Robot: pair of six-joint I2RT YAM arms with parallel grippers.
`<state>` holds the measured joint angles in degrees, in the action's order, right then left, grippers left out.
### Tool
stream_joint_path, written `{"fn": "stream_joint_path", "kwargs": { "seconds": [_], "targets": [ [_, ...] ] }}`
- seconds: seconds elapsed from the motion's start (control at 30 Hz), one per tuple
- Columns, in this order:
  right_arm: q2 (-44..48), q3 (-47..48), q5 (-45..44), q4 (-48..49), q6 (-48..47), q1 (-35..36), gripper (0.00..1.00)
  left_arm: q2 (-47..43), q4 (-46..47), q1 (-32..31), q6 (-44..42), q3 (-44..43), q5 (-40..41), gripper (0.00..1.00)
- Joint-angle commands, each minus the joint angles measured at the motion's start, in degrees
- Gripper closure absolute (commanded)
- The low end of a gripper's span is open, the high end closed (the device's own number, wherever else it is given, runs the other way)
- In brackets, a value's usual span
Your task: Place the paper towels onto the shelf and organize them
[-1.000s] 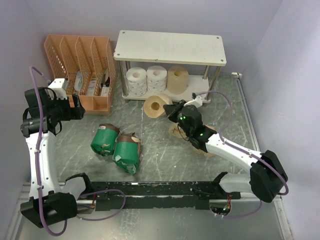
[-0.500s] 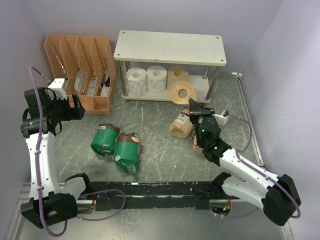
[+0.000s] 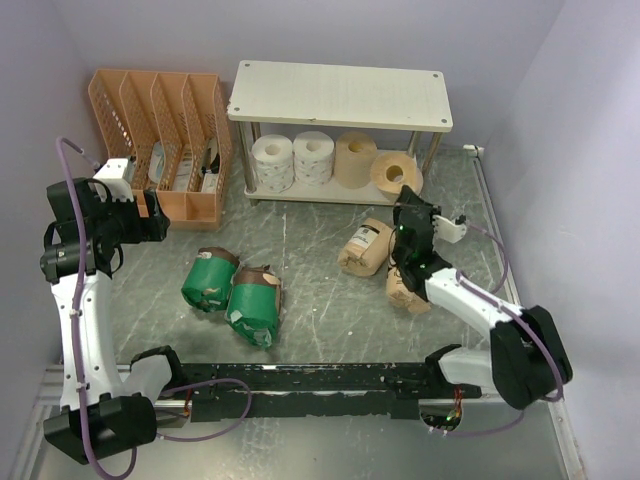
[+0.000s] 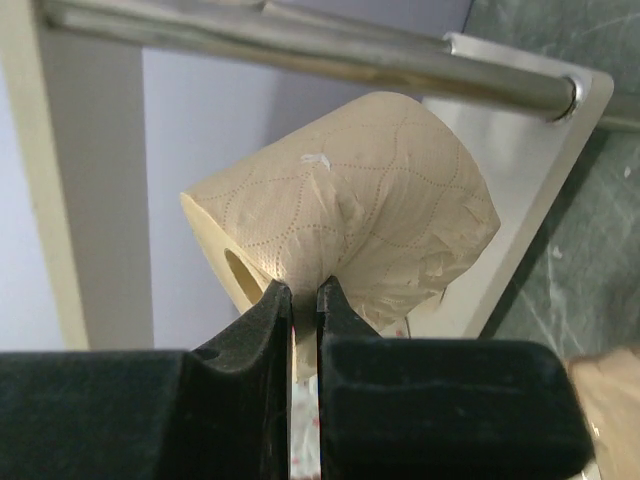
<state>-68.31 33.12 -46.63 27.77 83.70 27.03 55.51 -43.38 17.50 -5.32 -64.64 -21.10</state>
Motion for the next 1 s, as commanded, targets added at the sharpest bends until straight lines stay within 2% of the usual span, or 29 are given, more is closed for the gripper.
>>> {"fn": "stream_joint_path", "kwargs": {
  "seconds": [0.0, 0.4, 0.6, 0.87, 0.93, 0.97],
  "targets": [
    [-5.29, 5.74, 4.25, 6.37, 4.45, -5.06, 1.00, -0.96, 0.86, 0.69, 0.05, 0.66, -0.43, 0.07],
    [-17.93, 16.81, 7.62, 4.16, 5.76, -9.47, 1.00, 0.36, 1.07, 0.68, -0.04, 0.52, 0.32, 0.06],
    [-23.54, 19.43, 11.57, 3.64, 9.90, -12.15, 1.00, 0.49, 0.97, 0.63, -0.04, 0.48, 0.49, 0.06],
    [-28.07, 21.38, 13.99, 3.30, 10.92, -13.71, 1.00, 1.24, 0.93, 0.61, 0.05, 0.32, 1.00, 0.07],
    [-28.90, 21.66, 15.30, 3.15, 11.48, -14.18, 0.93, 1.32, 0.90, 0.63, 0.05, 0.31, 1.13, 0.07],
    [-29.27, 21.71, 15.81, 3.47, 11.46, -14.39, 0.85, 1.42, 0.90, 0.62, 0.05, 0.30, 1.15, 0.06]
  ]
}}
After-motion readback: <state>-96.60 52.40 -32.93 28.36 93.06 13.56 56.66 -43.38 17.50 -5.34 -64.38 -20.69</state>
